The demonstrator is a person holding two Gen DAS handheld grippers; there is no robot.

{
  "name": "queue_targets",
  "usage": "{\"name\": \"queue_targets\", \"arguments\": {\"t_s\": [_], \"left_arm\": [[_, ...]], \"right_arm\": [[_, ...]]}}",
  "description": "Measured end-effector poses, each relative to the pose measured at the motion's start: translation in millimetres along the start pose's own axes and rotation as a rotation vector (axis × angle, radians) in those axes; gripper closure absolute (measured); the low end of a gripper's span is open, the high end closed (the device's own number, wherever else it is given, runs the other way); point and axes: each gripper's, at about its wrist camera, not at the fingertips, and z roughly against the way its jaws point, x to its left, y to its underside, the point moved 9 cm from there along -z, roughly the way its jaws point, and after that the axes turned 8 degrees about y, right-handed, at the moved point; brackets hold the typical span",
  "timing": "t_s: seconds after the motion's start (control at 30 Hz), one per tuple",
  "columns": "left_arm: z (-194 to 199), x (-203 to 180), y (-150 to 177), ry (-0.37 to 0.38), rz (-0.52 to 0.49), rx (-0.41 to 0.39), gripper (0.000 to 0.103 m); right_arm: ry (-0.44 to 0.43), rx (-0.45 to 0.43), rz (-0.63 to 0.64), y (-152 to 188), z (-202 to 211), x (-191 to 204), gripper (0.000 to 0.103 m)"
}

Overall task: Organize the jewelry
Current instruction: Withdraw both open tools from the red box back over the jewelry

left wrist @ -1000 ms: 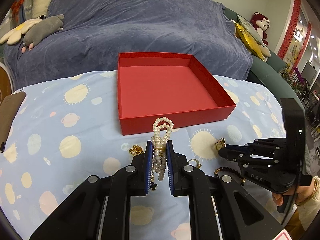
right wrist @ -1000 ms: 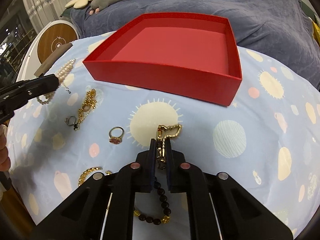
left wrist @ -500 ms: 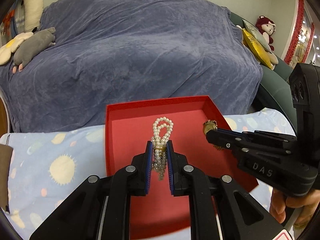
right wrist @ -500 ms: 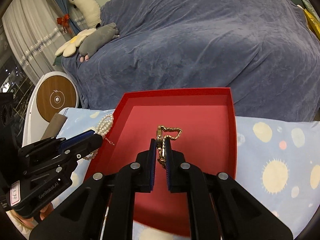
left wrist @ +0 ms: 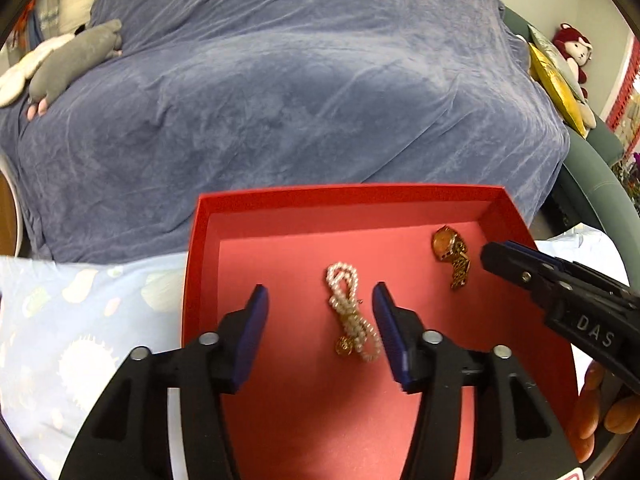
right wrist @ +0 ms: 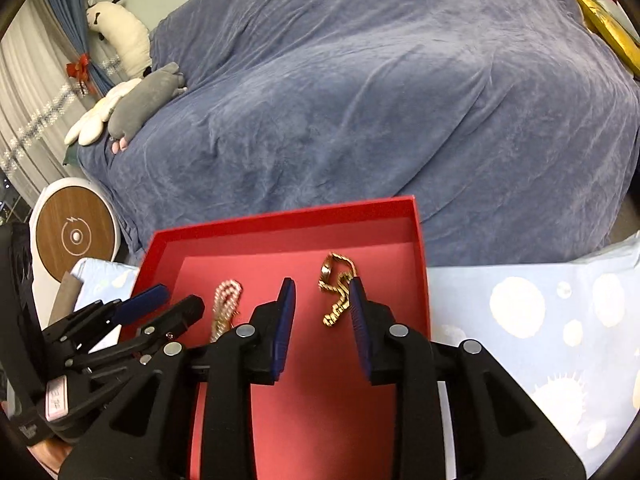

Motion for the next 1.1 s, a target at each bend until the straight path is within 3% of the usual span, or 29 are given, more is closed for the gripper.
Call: {"name": "queue_targets", "arguments": {"t_s": [0.17, 0.37, 0.47, 0.53, 0.6, 0.7, 0.87, 1.1], "left_arm": [[9.4, 7.3, 17.4, 0.016, 0.02, 0.009, 0.049], [20.7, 4.2, 28.7, -0.035, -0.008, -0.001, 0.048], [42.8, 4.0, 27.5, -0.006, 0.035, -0.054, 0.048], [65.1, 2.8, 29.3, 0.007, 0.032, -0.087, 0.048], [95.5, -0.5, 37.7, -0.008, 0.003, -0.122, 0.043], [136.8, -4.1, 64.7, -0.014, -0.02, -0.149, 0.034], [183.2, -7.0, 135.5, -0.005, 0.004, -0.097, 0.034], [190.8, -6.3, 217.5, -0.016, 0.063, -0.048, 0.034]], "right_arm": [[-0.018, 0.016, -0.026, 20.2, 12.3, -1.9, 0.075], [0.0, 0.0, -0.005, 35.8, 27.4, 4.9, 0.075], [-0.004, -0.057, 0.035, 41.1, 62.3, 11.2, 0.075], [-0.001, -0.1, 0.088, 54.2, 95.9, 15.1, 0.063], [0.004, -0.104, 0.138, 75.6, 124.0, 17.2, 0.061], [-0.018, -0.07, 0.166, 117.6, 158.3, 16.8, 0.06], [-0.055, 0.03, 0.11, 191.6, 189.5, 7.9, 0.06], [-0.025, 0.087, 0.075, 259.2, 183.7, 9.3, 0.06]]}}
